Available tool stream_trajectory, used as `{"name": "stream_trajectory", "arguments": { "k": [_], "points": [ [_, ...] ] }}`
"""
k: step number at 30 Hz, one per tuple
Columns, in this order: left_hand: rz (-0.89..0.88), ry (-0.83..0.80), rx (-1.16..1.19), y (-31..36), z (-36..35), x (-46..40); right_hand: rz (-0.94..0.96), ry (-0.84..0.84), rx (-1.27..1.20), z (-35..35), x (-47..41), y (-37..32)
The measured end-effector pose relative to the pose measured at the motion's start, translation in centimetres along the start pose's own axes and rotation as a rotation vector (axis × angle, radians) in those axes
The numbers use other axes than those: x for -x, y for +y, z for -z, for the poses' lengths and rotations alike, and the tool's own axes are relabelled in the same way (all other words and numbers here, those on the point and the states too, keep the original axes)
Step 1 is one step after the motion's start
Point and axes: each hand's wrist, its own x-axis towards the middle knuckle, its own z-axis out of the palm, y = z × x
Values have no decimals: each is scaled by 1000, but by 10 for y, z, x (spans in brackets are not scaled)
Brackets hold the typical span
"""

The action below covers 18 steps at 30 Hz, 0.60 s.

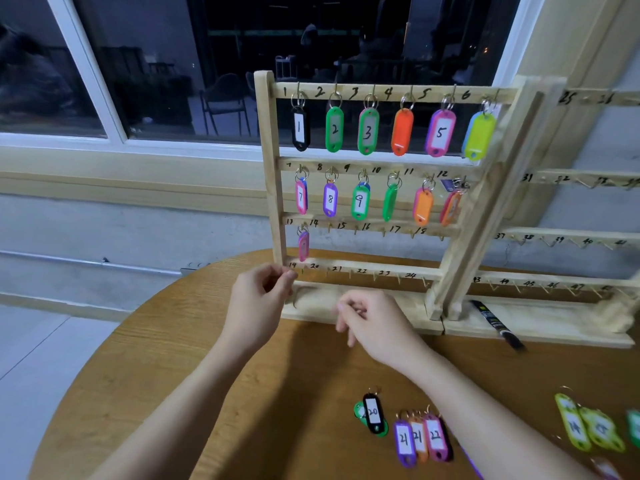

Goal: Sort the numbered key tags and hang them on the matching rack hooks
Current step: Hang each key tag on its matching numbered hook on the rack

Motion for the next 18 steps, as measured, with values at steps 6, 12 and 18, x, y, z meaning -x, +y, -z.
{"name": "stream_trajectory", "arguments": {
  "k": [6, 12, 18],
  "points": [
    [-26, -240, -49, 5, -56, 40, -93, 36, 164, 64, 78, 30],
    [-193, -592, -207, 41, -145, 67, -232, 225, 327, 135, 149, 79],
    [-252, -790, -210, 86, -230, 83, -420, 296, 763, 178, 192, 137]
  ]
}}
